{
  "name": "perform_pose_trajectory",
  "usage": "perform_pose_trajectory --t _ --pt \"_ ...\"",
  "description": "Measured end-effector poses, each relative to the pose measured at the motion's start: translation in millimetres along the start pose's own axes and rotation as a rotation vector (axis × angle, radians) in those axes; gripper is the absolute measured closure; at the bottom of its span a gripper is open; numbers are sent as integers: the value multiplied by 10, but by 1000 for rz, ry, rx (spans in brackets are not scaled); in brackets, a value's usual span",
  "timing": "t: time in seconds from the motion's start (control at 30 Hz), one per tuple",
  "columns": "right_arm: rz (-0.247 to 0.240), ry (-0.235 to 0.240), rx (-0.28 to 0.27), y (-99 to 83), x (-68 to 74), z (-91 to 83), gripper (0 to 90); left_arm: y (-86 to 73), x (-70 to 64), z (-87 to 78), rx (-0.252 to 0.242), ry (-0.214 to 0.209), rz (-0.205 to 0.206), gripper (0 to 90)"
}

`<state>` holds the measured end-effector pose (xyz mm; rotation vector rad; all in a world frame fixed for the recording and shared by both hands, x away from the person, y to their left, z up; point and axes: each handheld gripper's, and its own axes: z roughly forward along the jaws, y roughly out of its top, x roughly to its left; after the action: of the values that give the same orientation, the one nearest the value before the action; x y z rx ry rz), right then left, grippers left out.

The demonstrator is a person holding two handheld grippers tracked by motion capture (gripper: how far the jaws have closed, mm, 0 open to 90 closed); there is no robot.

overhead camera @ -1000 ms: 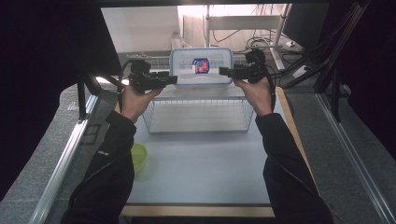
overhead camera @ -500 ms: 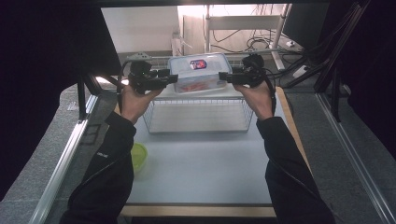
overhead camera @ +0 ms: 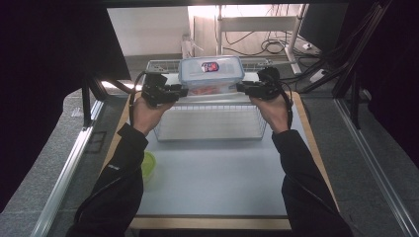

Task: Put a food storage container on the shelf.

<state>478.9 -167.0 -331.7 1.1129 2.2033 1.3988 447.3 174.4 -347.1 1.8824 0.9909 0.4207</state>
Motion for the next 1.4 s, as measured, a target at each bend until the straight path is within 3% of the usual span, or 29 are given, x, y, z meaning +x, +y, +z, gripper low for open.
perform_pose_trajectory --t 0.13,0.33,0.4,0.53,0.63,0.83,1.13,1.33,1.4 --pt "-17 -12 -1 4 41 14 663 8 45 26 2 0 -22 639" --pt "-26 -25 1 -1 65 -3 658 -20 10 1 -20 -7 -6 621" --pt "-29 -19 -6 -12 70 -22 617 -37 -4 -27 -38 -32 -6 571" --pt "-47 0 -21 -66 88 -49 499 -112 -64 -91 -73 -29 55 439" --pt "-82 -6 -14 -119 142 -57 419 -197 -100 -135 -89 -29 78 349" --pt "-116 5 -30 -204 210 -130 309 -380 -148 -233 -105 -61 82 215" --pt "-173 14 -40 -373 345 -265 178 -661 -327 -389 -81 -62 126 97" --pt "-203 39 -33 -529 456 -381 125 -839 -451 -464 -62 -44 174 64" --pt "-209 45 -35 -590 484 -418 115 -922 -490 -490 -59 -56 174 64"
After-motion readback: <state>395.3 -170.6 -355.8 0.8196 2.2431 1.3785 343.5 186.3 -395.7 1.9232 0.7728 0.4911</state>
